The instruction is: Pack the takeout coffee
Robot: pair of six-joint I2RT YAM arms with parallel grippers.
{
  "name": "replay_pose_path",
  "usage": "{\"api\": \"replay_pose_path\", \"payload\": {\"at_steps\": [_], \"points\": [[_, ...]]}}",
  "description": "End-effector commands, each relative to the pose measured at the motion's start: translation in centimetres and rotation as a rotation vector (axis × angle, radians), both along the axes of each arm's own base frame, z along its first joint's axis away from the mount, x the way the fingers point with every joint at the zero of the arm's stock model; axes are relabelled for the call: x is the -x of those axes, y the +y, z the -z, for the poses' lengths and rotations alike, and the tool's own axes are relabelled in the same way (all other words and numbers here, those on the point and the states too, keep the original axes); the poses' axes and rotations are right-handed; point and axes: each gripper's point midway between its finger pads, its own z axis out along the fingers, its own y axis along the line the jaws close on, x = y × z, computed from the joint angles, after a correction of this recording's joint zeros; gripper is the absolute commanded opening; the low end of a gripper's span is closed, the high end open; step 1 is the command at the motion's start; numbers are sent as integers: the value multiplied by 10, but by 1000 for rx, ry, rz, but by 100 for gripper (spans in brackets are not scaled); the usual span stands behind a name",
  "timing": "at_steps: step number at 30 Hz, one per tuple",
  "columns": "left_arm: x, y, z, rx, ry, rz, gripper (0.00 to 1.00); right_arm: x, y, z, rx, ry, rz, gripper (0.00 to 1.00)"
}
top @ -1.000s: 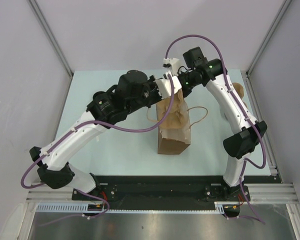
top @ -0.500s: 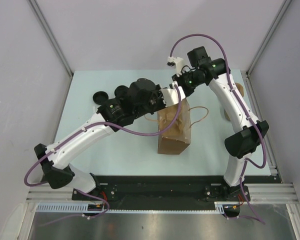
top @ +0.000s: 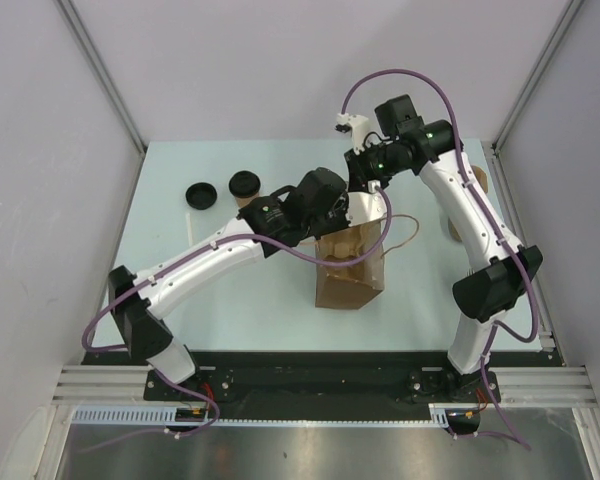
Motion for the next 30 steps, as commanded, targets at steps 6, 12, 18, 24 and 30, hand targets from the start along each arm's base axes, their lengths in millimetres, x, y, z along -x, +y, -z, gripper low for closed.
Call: {"api": "replay_pose_path", "payload": {"at_steps": [6,12,18,24,30], "points": [[-5,9,5,-14,-4,-88,0,14,7,-32,-52,-58,51,0],[-1,5,31,-32,58,-91,0,26,13,-37,-82,-43,24,0],[0,7,55,-61,64,-79,0,30,14,-34,-90,-25,9,0],[0,14,72,-80,66,-104,0,36,17,-28,-103,14,-19,0],[3,14,86,-95,85,-90,0,39,19,-26,-126,46,-45,0]]}}
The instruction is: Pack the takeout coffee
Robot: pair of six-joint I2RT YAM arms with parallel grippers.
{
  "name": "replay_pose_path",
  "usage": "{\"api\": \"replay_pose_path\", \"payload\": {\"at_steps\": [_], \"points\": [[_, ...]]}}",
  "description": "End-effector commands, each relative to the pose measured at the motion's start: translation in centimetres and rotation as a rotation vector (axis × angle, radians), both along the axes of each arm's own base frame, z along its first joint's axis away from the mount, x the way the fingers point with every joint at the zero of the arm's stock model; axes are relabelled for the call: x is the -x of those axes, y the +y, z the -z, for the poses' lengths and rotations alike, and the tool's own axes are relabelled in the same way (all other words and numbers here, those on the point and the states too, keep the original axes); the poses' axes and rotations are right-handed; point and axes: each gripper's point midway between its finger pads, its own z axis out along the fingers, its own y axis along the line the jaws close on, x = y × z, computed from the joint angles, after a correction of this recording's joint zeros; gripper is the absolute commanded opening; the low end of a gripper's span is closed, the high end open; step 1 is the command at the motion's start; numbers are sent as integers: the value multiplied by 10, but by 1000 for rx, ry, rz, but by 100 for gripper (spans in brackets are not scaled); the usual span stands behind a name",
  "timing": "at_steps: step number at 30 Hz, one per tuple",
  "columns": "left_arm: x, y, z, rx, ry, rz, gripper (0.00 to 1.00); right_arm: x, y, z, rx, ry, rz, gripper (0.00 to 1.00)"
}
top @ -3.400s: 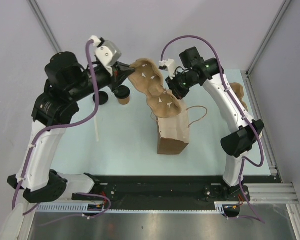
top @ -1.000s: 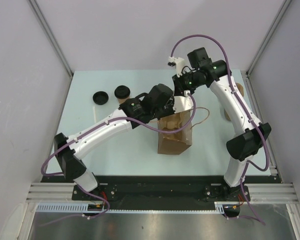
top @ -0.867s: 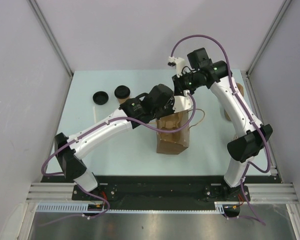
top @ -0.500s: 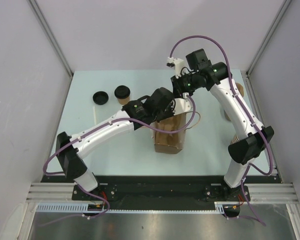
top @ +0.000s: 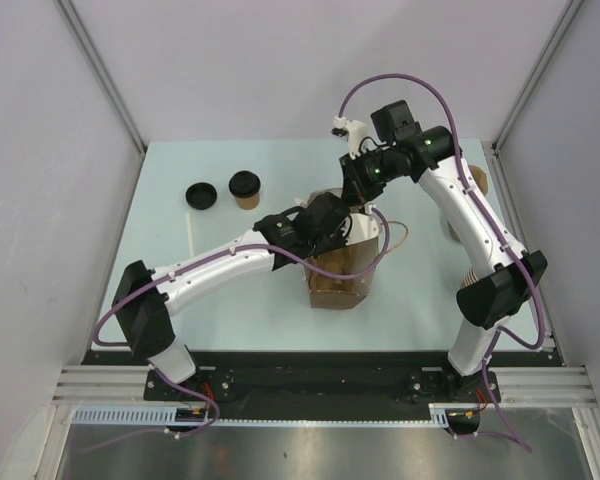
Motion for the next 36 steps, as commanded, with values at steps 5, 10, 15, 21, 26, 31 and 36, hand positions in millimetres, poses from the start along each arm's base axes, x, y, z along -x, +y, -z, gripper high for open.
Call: {"api": "replay_pose_path", "payload": {"at_steps": [5,10,15,21,26,31,36], "points": [[-8,1,-9,37,-7,-51,6,14,1,-18,-70,9,-37,0],[-20,0,-42,113,-29,-86,29,12,-1,-17,-67,11,-30,0],[-20,0,-66,164,-59,-92,47,7,-2,-12,-59,16,-21,0],[-15,1,-95,218,-81,-74,68,-2,-4,-15,-46,-8,4,0],[3,-9,-135,331,-45,-2,78,-6,-2,-2,-17,18,18,0],[23,-8,-159,417,-17,63,86,-10,2,4,-24,45,14,0],[36,-1,-184,510,21,113,88,-16,3,10,-5,36,7,0]]}}
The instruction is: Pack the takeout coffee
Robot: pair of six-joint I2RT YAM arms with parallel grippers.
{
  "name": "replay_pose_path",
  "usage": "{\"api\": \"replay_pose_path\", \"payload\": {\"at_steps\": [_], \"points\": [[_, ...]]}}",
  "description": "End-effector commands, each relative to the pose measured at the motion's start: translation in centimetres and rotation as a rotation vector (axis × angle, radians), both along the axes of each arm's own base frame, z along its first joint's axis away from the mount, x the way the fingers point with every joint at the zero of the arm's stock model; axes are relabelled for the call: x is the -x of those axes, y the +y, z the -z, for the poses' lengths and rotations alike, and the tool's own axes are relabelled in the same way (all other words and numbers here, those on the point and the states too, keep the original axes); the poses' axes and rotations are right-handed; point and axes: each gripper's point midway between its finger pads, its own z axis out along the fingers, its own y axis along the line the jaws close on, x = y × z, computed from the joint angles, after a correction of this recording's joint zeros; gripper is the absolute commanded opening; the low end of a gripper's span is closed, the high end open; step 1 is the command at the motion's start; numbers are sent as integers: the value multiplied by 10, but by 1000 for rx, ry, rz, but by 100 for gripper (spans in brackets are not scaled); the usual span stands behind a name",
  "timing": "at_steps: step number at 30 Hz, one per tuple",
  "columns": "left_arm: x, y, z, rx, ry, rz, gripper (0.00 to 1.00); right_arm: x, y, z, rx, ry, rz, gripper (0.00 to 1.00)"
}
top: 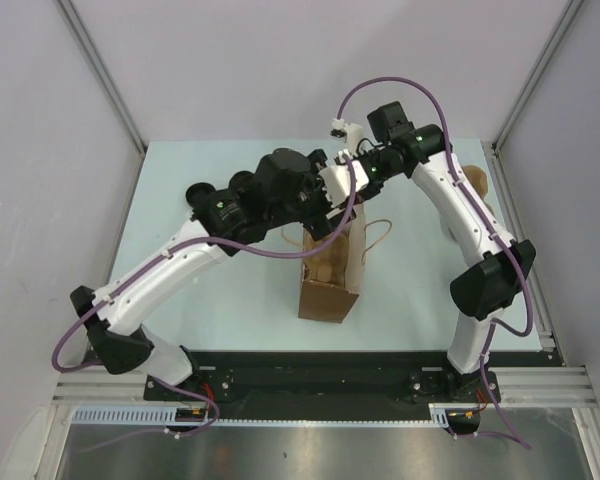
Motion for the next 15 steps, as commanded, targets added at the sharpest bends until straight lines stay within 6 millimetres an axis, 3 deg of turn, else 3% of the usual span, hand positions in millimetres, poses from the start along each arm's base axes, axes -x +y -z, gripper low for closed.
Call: {"api": "replay_pose_path", "payload": {"at_steps": [1,5,7,9,10,12,13,15], "points": [[21,6,-49,174,44,74,88,-2,2,-7,8,-29,-8,0],[10,29,-75,278,86,57,91,0,1,20,43,44,-25,0],[12,34,-75,328,151,68,94,-2,0,24,56,51,-23,3],[5,51,-75,357,170,42,100,-9,-3,16,57,17,-7,16],[4,55,-69,365,189,39,100,-10,-4,9,52,2,4,39],[1,76,-72,397,186,2,100,-10,-9,1,63,-36,15,61],[0,80,-62,399,209,-8,99,-9,-11,-6,66,-63,18,66],[0,93,-60,414,208,-49,99,-9,-13,-10,92,-100,0,66]]}}
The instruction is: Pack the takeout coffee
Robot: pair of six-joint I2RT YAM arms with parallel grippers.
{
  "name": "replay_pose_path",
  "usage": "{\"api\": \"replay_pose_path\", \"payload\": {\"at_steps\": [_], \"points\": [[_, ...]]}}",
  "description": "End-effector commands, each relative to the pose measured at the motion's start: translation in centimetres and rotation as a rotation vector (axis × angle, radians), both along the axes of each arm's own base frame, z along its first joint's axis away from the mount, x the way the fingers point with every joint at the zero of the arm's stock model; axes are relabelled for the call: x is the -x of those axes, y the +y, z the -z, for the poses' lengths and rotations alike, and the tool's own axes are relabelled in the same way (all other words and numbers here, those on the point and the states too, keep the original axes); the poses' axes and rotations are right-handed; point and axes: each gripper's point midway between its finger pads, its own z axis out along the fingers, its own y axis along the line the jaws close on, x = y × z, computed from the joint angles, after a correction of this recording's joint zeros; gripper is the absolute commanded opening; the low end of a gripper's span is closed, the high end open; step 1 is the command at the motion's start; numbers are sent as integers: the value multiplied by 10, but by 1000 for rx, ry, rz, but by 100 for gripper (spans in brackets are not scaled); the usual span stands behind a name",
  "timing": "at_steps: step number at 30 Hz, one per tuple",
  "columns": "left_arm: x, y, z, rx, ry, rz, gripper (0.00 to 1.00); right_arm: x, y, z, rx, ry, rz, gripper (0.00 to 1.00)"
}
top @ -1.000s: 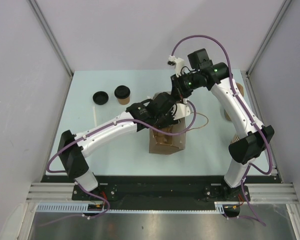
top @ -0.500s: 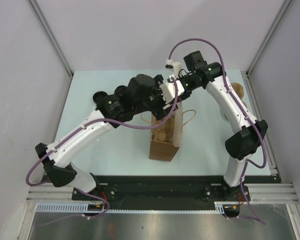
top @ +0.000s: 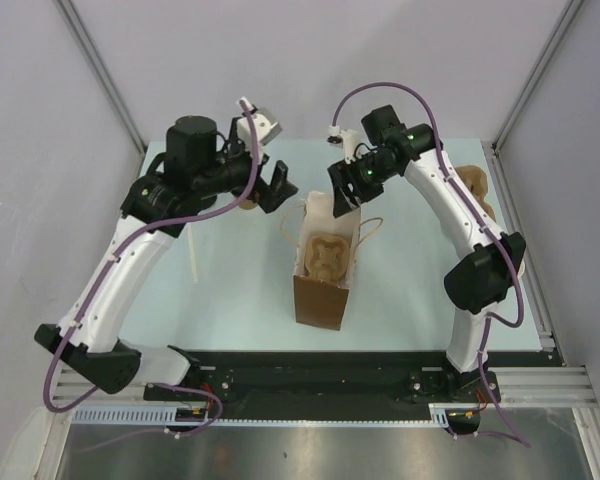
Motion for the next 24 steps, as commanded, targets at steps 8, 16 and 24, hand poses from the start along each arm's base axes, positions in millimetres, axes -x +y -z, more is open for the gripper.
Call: {"api": "replay_pose_path", "payload": {"at_steps": [8,16,24], "points": [[3,54,47,100,107,-149,100,19,-12,-20,47,-142,-154,26],[-36,91,102,51,238,-300,99,37,-7,-48,-2,-316,-261,0],[-57,92,124,-1,268,-298,99,20,-13,-40,65,-400,-205,0]]}}
